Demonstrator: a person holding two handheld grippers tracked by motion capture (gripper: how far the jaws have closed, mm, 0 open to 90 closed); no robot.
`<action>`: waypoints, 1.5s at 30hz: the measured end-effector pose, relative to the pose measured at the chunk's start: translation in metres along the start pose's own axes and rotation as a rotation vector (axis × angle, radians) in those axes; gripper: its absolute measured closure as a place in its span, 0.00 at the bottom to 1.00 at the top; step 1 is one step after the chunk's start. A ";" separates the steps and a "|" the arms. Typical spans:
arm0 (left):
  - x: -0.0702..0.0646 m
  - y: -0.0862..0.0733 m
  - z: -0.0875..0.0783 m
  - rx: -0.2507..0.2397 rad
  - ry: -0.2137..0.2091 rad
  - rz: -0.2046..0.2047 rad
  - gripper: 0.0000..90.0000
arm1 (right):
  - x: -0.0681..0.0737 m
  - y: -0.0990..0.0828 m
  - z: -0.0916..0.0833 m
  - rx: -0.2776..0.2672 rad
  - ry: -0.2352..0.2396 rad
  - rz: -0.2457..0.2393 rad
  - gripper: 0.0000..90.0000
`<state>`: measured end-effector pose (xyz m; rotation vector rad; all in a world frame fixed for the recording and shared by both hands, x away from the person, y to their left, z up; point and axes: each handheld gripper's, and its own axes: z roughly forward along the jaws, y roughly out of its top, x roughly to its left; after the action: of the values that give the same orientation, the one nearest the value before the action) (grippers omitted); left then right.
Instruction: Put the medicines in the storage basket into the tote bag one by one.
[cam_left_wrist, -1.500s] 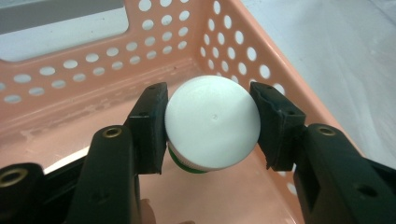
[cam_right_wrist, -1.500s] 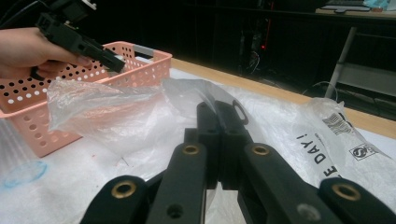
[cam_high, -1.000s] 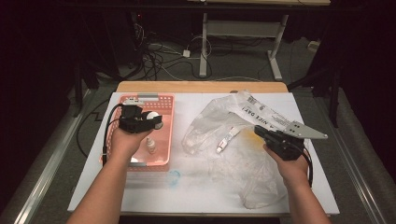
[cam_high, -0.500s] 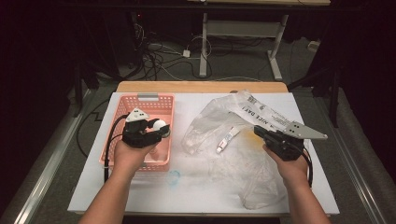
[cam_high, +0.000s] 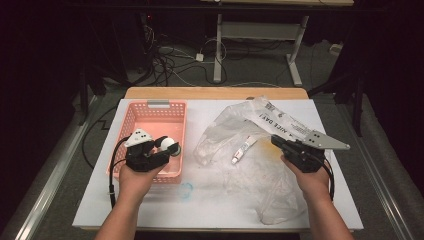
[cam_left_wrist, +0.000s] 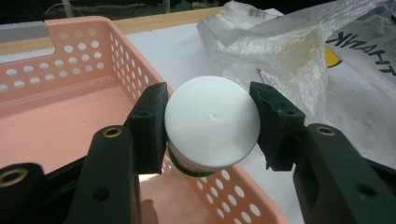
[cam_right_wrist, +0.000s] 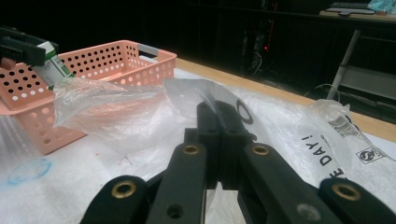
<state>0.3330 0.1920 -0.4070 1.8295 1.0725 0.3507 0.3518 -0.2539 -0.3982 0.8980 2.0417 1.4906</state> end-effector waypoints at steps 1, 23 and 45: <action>0.000 -0.001 -0.001 0.002 0.001 0.001 0.54 | 0.000 0.000 0.000 -0.002 0.000 -0.001 1.00; -0.027 0.002 -0.013 -0.044 -0.090 0.026 0.54 | 0.001 0.001 -0.002 -0.011 -0.001 -0.008 1.00; -0.078 0.001 0.006 -0.008 -0.210 0.128 0.54 | 0.000 0.001 -0.003 -0.013 -0.004 -0.005 1.00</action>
<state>0.2927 0.1264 -0.3939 1.8857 0.8117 0.2318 0.3498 -0.2554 -0.3958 0.8895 2.0275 1.4968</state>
